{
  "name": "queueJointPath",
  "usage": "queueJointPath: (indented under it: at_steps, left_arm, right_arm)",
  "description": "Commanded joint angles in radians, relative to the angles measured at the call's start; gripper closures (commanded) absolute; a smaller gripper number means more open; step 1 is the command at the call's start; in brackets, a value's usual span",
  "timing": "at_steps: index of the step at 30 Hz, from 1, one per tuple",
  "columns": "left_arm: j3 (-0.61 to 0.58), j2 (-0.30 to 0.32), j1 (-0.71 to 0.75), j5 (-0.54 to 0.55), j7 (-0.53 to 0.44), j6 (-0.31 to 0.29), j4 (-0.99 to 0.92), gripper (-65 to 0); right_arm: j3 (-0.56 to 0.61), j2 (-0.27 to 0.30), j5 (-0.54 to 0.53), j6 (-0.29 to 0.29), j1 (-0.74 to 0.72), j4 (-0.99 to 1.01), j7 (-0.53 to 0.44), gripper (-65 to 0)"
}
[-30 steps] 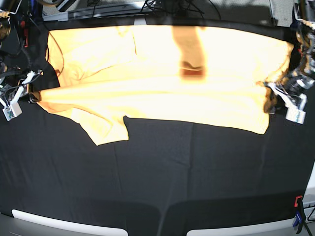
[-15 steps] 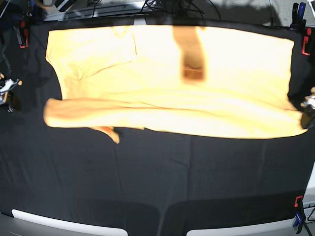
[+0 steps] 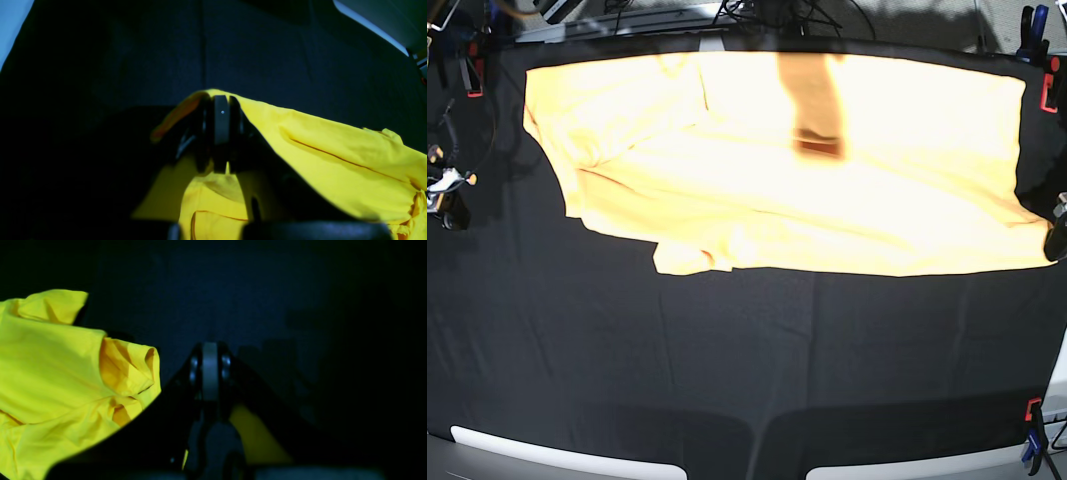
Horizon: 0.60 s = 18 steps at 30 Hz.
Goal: Layout the t-shirt on the table in an organized manner, then fold the t-shirt properly
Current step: 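Release the folded edge and move the right gripper back over the shirt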
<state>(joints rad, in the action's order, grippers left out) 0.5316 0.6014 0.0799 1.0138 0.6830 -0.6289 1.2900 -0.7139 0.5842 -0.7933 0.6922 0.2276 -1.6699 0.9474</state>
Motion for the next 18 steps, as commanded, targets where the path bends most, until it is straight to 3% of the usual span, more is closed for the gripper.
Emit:
queueJointPath:
  at_steps: [1,3,5,10,18]
  left_arm:
    - [0.012,0.025,-0.014,0.025,-0.025,-0.005,0.016,0.0]
    - [0.012,0.025,-0.014,0.026,-0.025,-0.005,0.016,0.0]
    - [0.012,0.025,-0.014,0.027,-0.025,-0.005,0.016,0.0]
    - [0.012,0.025,-0.014,0.038,-0.025,-0.005,0.016,0.0]
    - [0.012,0.024,-0.013,0.035,-0.025,-0.005,0.016,0.0]
  right_arm:
    - [0.004,0.028,-0.047,0.006,-0.012,-0.016,-0.023,-5.6]
    - [0.04,0.028,-0.095,0.006,-0.013,-0.016,-0.039,-22.5]
    - [0.105,0.027,-0.095,0.006,-0.035,-0.016,-0.047,-31.0]
    - [0.309,0.01,0.031,-0.078,-0.156,0.027,-0.022,-31.5]
    - [0.451,-0.09,0.014,-0.079,-0.343,0.148,0.061,-31.4]
